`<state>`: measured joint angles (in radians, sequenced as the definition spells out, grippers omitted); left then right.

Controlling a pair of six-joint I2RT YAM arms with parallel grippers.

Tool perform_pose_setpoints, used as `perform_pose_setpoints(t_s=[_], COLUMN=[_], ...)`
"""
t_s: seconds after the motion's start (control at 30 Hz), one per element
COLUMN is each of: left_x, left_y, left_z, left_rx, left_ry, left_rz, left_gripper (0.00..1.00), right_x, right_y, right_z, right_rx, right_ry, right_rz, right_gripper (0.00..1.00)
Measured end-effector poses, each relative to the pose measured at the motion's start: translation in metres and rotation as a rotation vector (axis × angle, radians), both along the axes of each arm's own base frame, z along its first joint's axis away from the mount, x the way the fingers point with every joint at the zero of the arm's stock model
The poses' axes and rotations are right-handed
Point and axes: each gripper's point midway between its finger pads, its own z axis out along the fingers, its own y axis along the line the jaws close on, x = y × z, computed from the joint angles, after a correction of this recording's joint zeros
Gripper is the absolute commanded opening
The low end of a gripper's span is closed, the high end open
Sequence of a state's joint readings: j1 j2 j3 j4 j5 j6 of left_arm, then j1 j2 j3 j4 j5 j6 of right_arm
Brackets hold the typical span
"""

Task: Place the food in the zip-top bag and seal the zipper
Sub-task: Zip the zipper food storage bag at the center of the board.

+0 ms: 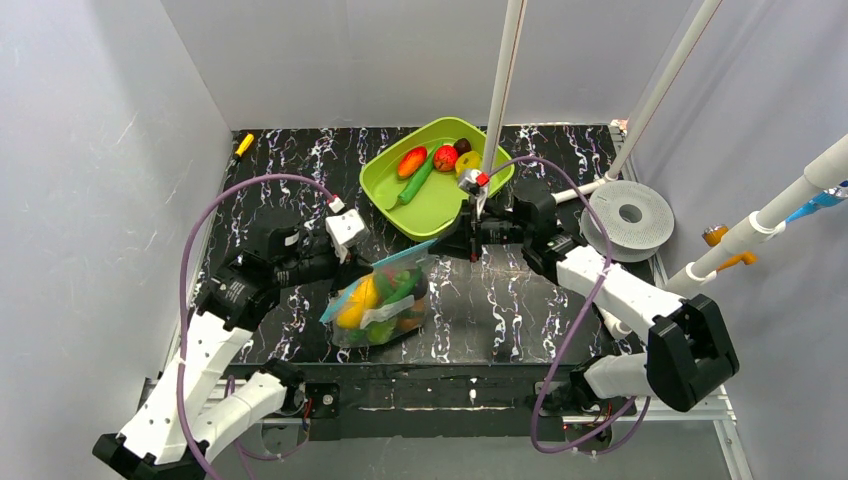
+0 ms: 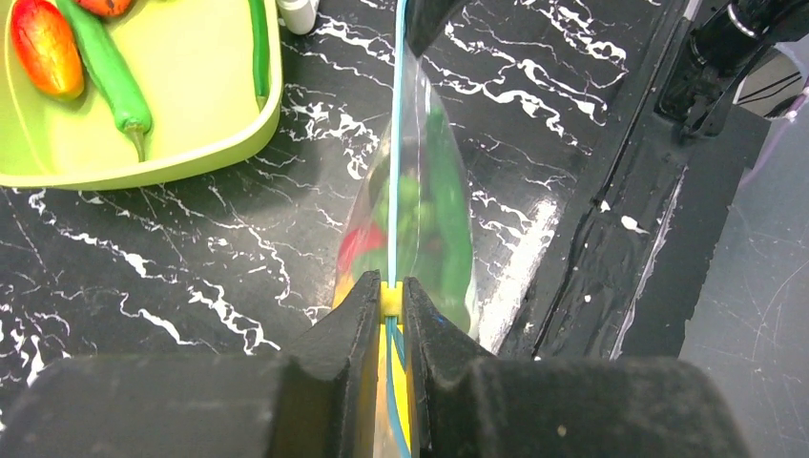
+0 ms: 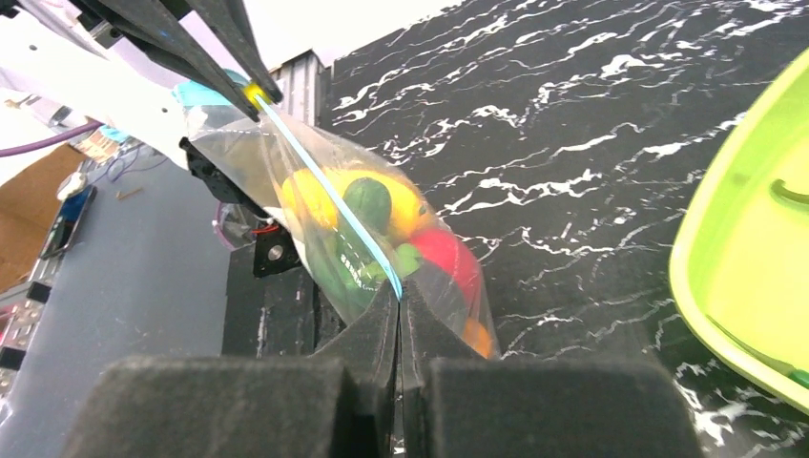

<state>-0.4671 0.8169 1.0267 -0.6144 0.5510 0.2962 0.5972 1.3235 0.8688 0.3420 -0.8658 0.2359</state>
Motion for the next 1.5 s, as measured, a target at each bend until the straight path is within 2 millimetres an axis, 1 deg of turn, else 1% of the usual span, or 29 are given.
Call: perform_pose_setpoints(t_s=[0.27, 0.47, 0.63, 0.77, 1.1, 1.13, 1.23, 1.33, 1.37, 1.4, 1.43, 1.5], left_x=[-0.007, -0.011, -0.013, -0.014, -0.012, -0.012, -0.01, -0.012, -0.013, -0.013, -0.013, -0.01], left_y=[0.008, 0.012, 0.018, 0.022, 0.031, 0.032, 0.036, 0.045, 0.046, 0.047, 0.047, 0.051], left_z=[-0.005, -0.006, -0.011, -0.012, -0.017, -0.017, -0.016, -0.018, -0.018, -0.017, -0.016, -0.01], left_rx=[0.03, 0.04, 0.061, 0.073, 0.093, 0.095, 0.102, 0.115, 0.113, 0.111, 0.107, 0.103], left_ry=[0.011, 0.012, 0.014, 0.007, -0.007, -0.007, -0.018, -0.008, -0.007, -0.009, -0.01, -0.023], left_rz=[0.011, 0.018, 0.035, 0.054, 0.106, 0.113, 0.138, 0.179, 0.187, 0.193, 0.2, 0.234], left_gripper=[0.0, 0.0, 0.0, 0.0, 0.0, 0.14, 0.36, 0.62, 0.68, 0.72, 0.74, 0.74], right_x=[0.019, 0.036, 0.046, 0.049, 0.043, 0.043, 0.042, 0.049, 0.051, 0.051, 0.05, 0.048], right_y=[-0.033, -0.058, -0.073, -0.079, -0.076, -0.076, -0.075, -0.078, -0.079, -0.078, -0.077, -0.073], right_z=[-0.003, -0.012, -0.017, -0.017, -0.02, -0.02, -0.021, -0.026, -0.028, -0.029, -0.03, -0.031], right_rx=[-0.032, -0.067, -0.092, -0.098, -0.106, -0.107, -0.11, -0.125, -0.132, -0.137, -0.14, -0.144], right_ry=[-0.024, -0.021, -0.01, -0.009, -0.001, 0.0, 0.002, -0.001, -0.001, 0.0, 0.0, -0.003], right_rz=[-0.126, -0.248, -0.323, -0.354, -0.332, -0.331, -0.325, -0.358, -0.365, -0.365, -0.363, -0.355], right_gripper=[0.01, 0.01, 0.01, 0.01, 0.01, 0.01, 0.01, 0.01, 0.01, 0.01, 0.01, 0.01])
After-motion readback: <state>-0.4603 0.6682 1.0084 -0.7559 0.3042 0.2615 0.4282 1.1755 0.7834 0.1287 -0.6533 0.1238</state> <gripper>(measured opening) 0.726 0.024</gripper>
